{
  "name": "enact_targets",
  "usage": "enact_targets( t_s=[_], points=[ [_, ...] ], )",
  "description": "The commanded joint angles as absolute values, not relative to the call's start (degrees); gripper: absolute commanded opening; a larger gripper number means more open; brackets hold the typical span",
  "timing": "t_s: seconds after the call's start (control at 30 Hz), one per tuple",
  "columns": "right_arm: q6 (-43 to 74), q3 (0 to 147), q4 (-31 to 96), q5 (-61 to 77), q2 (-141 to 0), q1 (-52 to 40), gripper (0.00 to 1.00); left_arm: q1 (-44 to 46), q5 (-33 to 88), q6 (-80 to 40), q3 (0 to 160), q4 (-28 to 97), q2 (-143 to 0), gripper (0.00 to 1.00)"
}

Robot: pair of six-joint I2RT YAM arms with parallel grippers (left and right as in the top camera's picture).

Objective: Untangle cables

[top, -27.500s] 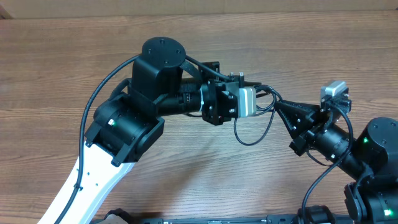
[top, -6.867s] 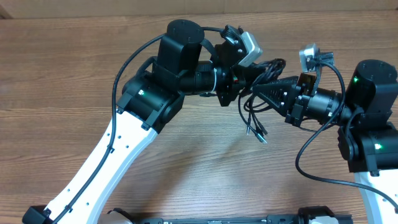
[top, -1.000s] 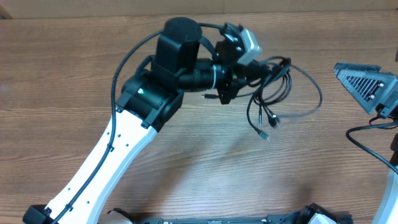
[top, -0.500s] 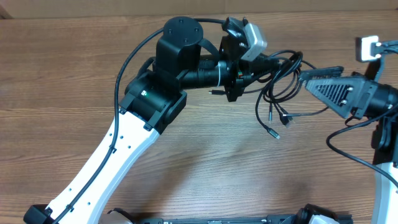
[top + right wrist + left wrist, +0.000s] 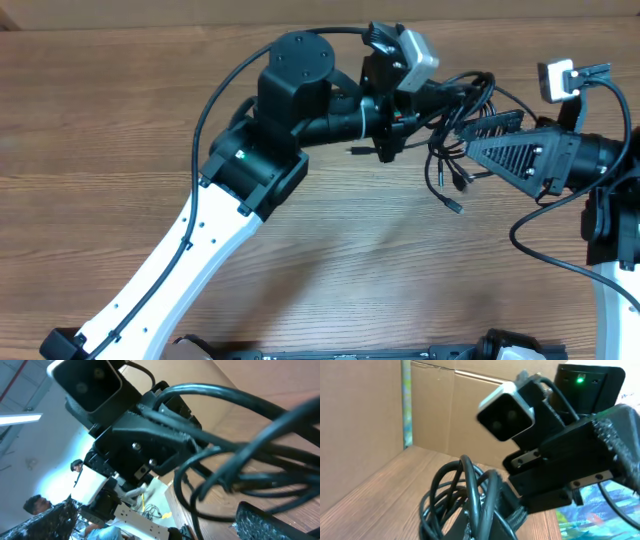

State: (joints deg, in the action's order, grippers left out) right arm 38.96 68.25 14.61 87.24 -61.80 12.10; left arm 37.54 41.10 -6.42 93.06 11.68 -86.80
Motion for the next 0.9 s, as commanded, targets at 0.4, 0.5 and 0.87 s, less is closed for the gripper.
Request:
enact_targets(
  t_s=[0.4,0.5,0.87],
  points=[
    [39.24,68.86,13.34,82.19,-61.8,10.55,0.72,40.16,34.04,-7.81,93.91,10.15,-86.89,0.04],
    [39.27,68.86,11.27,82.56,-61.8,10.55,0.72,40.18,34.09,-7.99,93.91,10.24,-86.89,0.04],
    [37.89,68.86,9.1,81.65,-61.8,11.2,0.61,40.12,34.65,-11.25,93.91,9.63,-86.89,0.04]
  ],
)
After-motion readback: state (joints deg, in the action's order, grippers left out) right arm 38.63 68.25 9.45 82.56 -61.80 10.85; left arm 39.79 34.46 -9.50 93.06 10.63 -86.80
